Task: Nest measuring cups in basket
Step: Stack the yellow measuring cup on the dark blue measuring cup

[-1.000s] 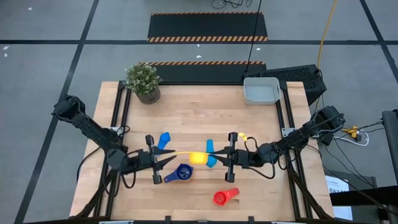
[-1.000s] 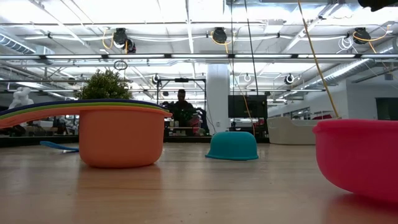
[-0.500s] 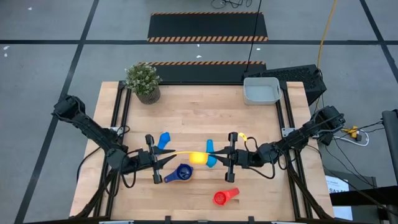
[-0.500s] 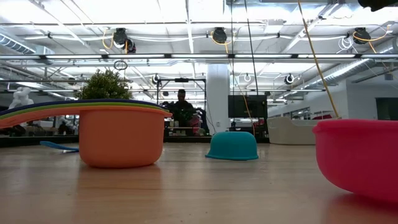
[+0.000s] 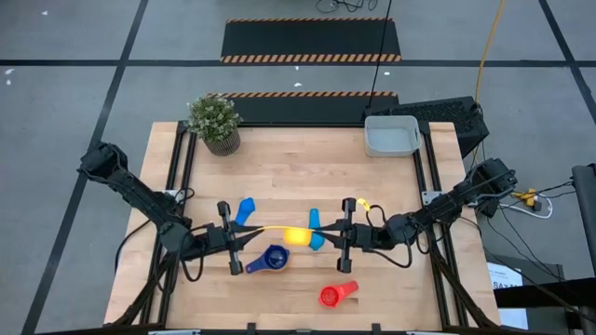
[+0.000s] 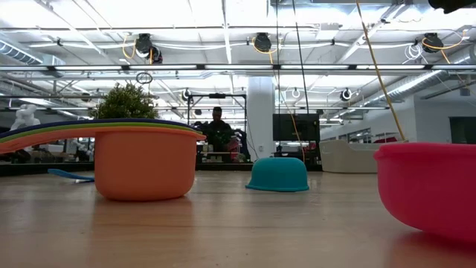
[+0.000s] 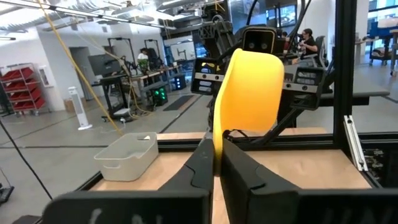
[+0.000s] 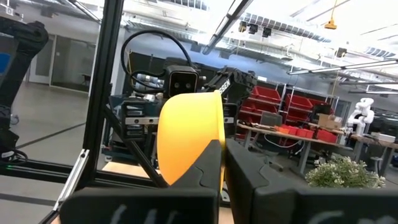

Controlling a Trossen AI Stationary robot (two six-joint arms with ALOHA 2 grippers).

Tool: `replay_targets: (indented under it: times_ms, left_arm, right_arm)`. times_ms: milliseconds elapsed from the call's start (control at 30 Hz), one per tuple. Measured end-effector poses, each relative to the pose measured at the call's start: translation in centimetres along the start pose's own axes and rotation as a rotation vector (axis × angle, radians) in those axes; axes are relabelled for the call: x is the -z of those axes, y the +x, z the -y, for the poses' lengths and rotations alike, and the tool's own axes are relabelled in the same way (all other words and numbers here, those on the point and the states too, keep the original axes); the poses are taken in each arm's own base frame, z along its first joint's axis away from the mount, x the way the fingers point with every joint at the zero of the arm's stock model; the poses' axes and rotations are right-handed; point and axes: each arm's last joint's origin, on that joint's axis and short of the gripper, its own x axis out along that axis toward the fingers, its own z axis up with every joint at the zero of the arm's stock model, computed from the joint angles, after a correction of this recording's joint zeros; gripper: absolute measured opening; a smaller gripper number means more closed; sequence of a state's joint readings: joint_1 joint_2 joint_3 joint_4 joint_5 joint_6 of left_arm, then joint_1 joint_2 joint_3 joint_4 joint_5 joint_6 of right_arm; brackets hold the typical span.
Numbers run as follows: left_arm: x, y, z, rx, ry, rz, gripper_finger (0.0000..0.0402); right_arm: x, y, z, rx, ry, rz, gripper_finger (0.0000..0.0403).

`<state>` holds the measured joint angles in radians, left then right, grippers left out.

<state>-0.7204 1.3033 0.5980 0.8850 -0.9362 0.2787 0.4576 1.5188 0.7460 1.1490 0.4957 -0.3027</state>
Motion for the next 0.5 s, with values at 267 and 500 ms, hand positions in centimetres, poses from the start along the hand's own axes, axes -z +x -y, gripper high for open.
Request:
replay_targets:
  times_ms: [267, 500]
  left_arm:
    - [-0.1, -0.4, 0.3, 0.020, 0.040, 0.002, 0.0011]
    - [-0.3, -1.3, 1.0, 0.045, 0.128, 0.007, 0.0007]
  right_arm:
    - [0.1, 0.0, -0.1, -0.009, -0.037, -0.011, 0.0022]
    - [0.2, 0.0, -0.1, -0.013, -0.046, -0.021, 0.0061]
